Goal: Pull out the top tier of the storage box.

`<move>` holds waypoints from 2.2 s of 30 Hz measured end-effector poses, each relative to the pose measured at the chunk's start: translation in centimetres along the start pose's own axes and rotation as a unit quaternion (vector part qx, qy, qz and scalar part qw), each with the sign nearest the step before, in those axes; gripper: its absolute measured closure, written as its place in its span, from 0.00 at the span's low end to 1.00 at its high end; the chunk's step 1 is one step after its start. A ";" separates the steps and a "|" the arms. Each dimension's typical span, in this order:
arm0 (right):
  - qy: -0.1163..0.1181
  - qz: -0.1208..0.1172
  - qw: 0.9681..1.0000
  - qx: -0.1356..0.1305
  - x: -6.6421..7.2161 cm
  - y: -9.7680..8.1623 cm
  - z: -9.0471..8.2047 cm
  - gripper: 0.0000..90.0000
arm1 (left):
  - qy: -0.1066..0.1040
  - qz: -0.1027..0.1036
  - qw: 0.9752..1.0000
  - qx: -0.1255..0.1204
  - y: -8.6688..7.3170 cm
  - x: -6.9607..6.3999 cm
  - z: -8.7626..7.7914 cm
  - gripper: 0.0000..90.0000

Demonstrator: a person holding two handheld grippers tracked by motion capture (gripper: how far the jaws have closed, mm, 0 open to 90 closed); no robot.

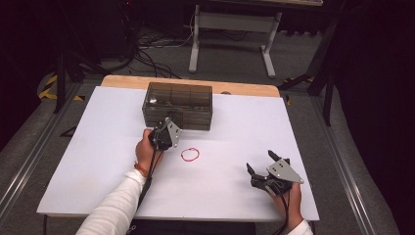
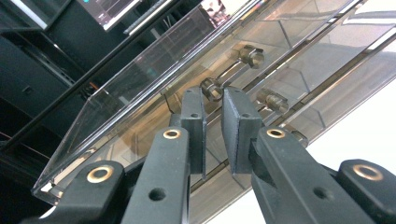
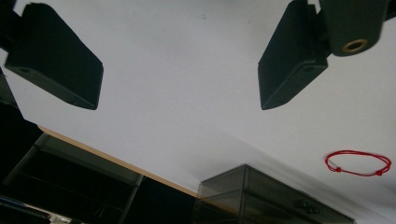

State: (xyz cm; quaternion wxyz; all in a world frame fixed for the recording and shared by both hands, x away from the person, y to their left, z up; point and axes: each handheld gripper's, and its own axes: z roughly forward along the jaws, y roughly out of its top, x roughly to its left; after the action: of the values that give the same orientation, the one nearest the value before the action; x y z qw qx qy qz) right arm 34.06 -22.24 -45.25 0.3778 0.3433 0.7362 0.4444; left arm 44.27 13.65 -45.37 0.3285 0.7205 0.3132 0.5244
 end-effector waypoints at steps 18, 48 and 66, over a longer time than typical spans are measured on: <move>-0.001 0.002 1.000 -0.002 -0.1 0.0 -0.1 0.17 | -0.010 -0.006 1.000 0.002 0.1 0.1 -1.1 0.89; 0.002 0.000 1.000 -0.002 0.1 0.1 -0.1 0.17 | -0.113 -0.061 0.992 -0.021 1.7 4.1 -4.4 1.00; 0.003 -0.001 1.000 -0.001 0.0 0.0 -0.1 0.17 | -0.147 -0.097 0.983 0.053 1.8 7.8 -0.3 1.00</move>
State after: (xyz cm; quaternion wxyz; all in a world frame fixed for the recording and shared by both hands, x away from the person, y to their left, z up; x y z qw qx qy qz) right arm 34.03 -22.30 -45.22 0.3764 0.3403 0.7374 0.4458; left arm 46.14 18.87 -39.59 0.3813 0.7723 0.3575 0.3611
